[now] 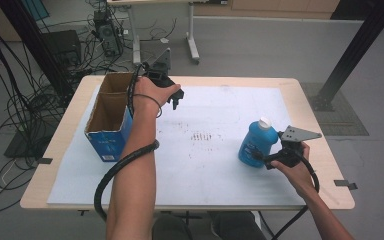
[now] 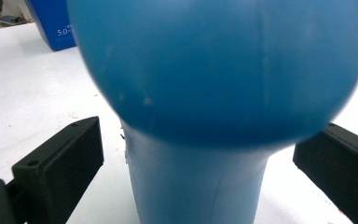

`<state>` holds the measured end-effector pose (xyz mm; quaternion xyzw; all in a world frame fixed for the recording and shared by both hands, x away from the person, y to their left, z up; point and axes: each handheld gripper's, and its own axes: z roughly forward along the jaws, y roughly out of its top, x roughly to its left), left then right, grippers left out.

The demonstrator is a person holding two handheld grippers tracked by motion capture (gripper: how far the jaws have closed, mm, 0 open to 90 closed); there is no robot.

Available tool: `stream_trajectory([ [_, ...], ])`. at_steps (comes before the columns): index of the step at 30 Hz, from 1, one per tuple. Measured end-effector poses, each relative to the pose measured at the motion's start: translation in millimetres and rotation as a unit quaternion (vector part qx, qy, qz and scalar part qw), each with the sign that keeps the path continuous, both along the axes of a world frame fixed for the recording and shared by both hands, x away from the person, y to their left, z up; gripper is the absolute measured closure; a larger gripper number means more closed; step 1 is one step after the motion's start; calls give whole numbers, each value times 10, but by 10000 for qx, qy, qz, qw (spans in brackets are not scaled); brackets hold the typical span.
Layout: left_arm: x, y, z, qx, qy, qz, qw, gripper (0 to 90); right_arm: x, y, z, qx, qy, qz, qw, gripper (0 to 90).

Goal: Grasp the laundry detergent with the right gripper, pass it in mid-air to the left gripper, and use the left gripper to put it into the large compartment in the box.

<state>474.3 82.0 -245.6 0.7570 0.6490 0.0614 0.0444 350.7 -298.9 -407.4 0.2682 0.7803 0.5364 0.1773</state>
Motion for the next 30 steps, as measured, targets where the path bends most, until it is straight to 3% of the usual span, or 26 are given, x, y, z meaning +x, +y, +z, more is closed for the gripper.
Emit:
stream_trajectory([
  [30,23,-67,-19,-19,11,-89,10000,60,-3,19,-7,26,-22,19,10000,16],
])
